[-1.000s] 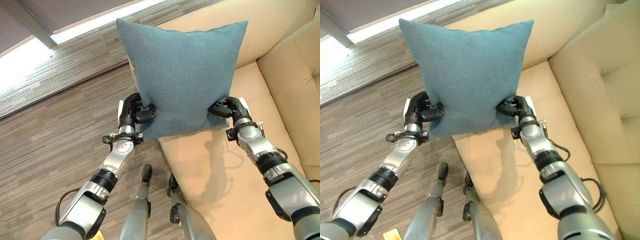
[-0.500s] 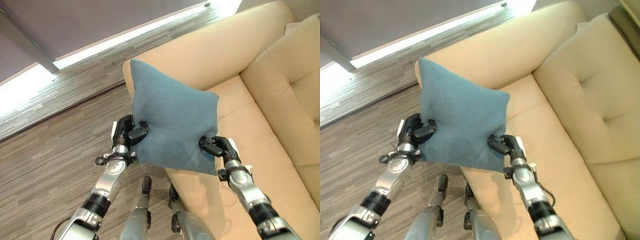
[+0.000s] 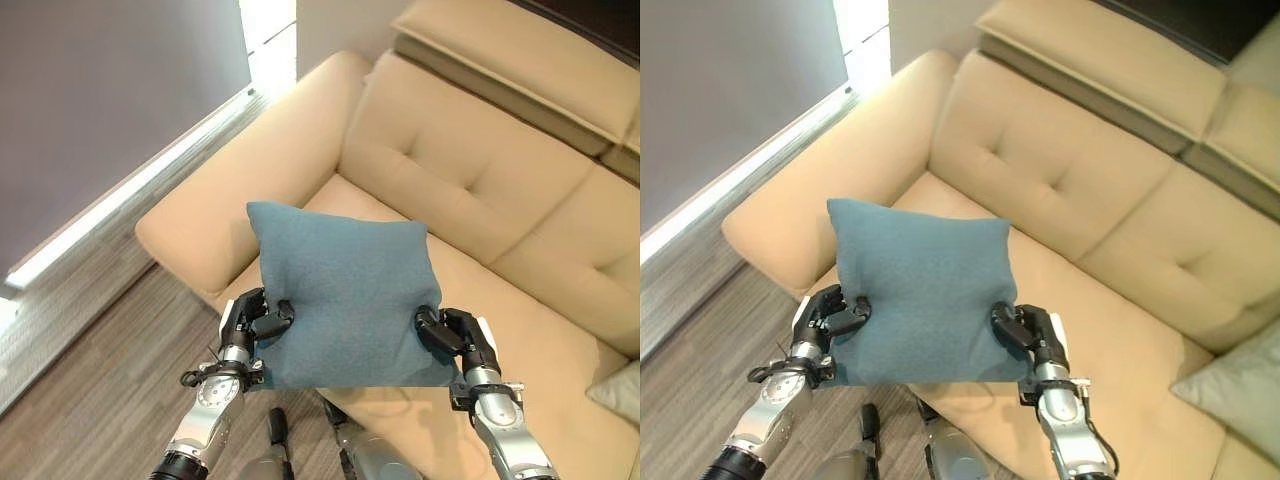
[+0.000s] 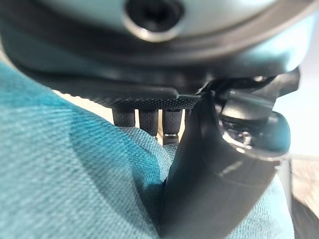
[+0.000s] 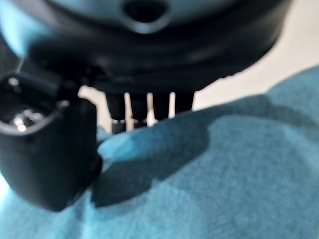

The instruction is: Pick up all the scattered cushions and arrange them neatly on the sofa.

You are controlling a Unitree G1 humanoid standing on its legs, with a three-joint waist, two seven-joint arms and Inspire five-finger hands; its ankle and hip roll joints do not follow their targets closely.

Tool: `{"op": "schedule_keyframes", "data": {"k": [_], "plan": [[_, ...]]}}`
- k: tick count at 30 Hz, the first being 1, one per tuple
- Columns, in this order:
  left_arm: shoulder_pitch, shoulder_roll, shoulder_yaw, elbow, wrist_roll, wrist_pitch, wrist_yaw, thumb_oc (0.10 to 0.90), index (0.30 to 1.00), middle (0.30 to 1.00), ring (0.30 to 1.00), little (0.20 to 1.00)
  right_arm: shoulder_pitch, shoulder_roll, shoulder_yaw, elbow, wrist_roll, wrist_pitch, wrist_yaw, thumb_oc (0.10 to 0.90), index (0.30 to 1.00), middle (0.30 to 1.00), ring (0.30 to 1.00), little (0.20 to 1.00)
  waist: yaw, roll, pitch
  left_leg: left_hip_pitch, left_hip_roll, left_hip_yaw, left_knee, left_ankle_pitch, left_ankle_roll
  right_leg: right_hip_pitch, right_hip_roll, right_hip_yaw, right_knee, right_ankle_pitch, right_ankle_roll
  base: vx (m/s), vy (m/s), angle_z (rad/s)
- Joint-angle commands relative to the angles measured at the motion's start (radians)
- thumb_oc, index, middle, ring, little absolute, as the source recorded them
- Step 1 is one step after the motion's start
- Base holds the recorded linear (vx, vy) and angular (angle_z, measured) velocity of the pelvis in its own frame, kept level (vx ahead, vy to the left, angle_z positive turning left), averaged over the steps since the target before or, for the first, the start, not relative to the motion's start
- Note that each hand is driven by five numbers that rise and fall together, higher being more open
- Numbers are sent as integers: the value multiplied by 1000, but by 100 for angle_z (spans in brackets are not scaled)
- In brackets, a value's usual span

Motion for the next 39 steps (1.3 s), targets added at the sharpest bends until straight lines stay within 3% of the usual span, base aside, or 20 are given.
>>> {"op": "schedule_keyframes", "data": {"k": [1,2,5,11,12,13,14,15,18,19,20,23,27,29,30,32,36,39], "plan": [[-35,-33,-39,-109,41,-136,-44,400,300,300,300,300,-70,-18,2,-148,-13,-138,9,400,300,300,300,300,23,7,-166,-50,-49,-132,-2,-132,-16,8,24,20,88,-134,73,6,93,-91],[-35,-34,-39,-109,41,-137,-44,400,300,300,300,300,-69,-18,2,-149,-14,-138,9,400,300,300,300,300,25,7,-166,-47,-48,-130,-6,-131,-16,9,25,23,87,-133,73,39,199,-103],[-25,-25,-51,-102,46,-136,-52,400,300,300,300,300,-66,-19,-4,-173,-32,-130,10,400,300,300,300,300,-6,17,-182,12,-25,-33,-55,-129,5,-3,18,70,91,-116,106,13,219,-74],[-8,-4,-35,-104,54,-138,-42,400,300,300,300,300,-91,3,28,-185,-57,-128,8,400,300,300,300,300,4,15,-178,61,-14,106,-108,-126,26,-35,19,99,115,-89,150,-36,130,-80],[-11,-1,-34,-99,56,-140,-35,400,300,300,300,300,-103,10,39,-183,-61,-132,5,400,300,300,300,300,10,15,-169,71,-11,126,-115,-129,31,-47,15,68,134,-91,154,-110,74,-123],[-20,4,-30,-89,48,-143,-28,400,300,300,300,300,-115,23,58,-185,-67,-134,1,400,300,300,300,300,36,15,-152,78,0,158,-119,-126,31,-71,-18,-82,159,-98,145,-116,34,-140],[-20,6,-28,-83,50,-144,-27,400,300,300,300,300,-115,26,62,-184,-70,-136,1,400,300,300,300,300,44,17,-149,82,5,168,-122,-124,31,-66,-39,-161,162,-115,131,-96,-2,-139],[-20,6,-28,-83,50,-144,-27,400,300,300,300,300,-115,27,62,-184,-70,-135,1,400,300,300,300,300,44,17,-150,79,5,168,-122,-121,30,-68,-39,-161,159,-111,130,-43,-17,-80],[-9,8,-16,-81,42,-140,-29,400,300,300,300,300,-116,33,71,-176,-80,-138,1,400,300,300,300,300,73,27,-149,84,31,212,-121,-118,30,-64,-84,-339,220,-153,107,-41,-41,-38],[-9,8,-16,-81,42,-140,-29,400,300,300,300,300,-115,33,71,-176,-80,-138,1,400,300,300,300,300,72,27,-148,85,30,211,-120,-118,30,-64,-85,-340,223,-156,107,6,-120,-48],[13,5,-13,-90,40,-136,-37,400,300,300,300,300,-105,33,72,-182,-80,-139,5,400,300,300,300,300,88,16,-161,98,36,251,-114,-129,25,0,-105,-400,166,-167,97,20,-96,-58],[17,-7,-9,-87,34,-136,-37,400,300,300,300,300,-99,26,65,-178,-81,-137,1,400,300,300,300,300,90,8,-166,97,34,247,-85,-139,21,14,-81,-357,136,-159,96,39,-133,-38],[14,-20,-25,-89,24,-130,-40,400,300,300,300,300,-85,3,57,-202,-75,-135,-5,400,300,300,300,300,86,-5,-164,76,49,245,46,-188,16,60,-65,-335,88,-158,72,56,-155,-8],[18,-31,-26,-93,15,-128,-31,400,300,300,300,300,-86,-15,67,-207,-77,-128,-2,400,300,300,300,300,89,0,-152,54,63,222,133,-200,12,83,-55,-319,89,-172,53,42,-71,-11],[17,-31,-26,-92,15,-128,-30,400,300,300,300,300,-87,-15,66,-207,-77,-128,-2,400,300,300,300,300,89,-1,-155,49,62,222,131,-196,12,78,-56,-319,88,-169,53,12,-13,-26],[6,-32,-38,-92,19,-130,-31,400,300,300,300,300,-83,-22,66,-214,-72,-124,-1,400,300,300,300,300,102,0,-154,-2,29,137,113,-170,-6,91,-54,-298,81,-173,51,43,-21,-40],[-1,-32,-47,-94,31,-123,-25,400,300,300,300,300,-82,-26,64,-216,-78,-120,-7,400,300,300,300,300,106,3,-160,-37,17,101,60,-124,-18,111,-48,-281,69,-176,53,93,-3,-24],[-1,-32,-47,-94,31,-123,-25,400,300,300,300,300,-82,-26,64,-216,-78,-120,-7,400,300,300,300,300,106,2,-160,-37,17,101,60,-124,-18,111,-48,-281,69,-176,53,88,37,-24]]}}
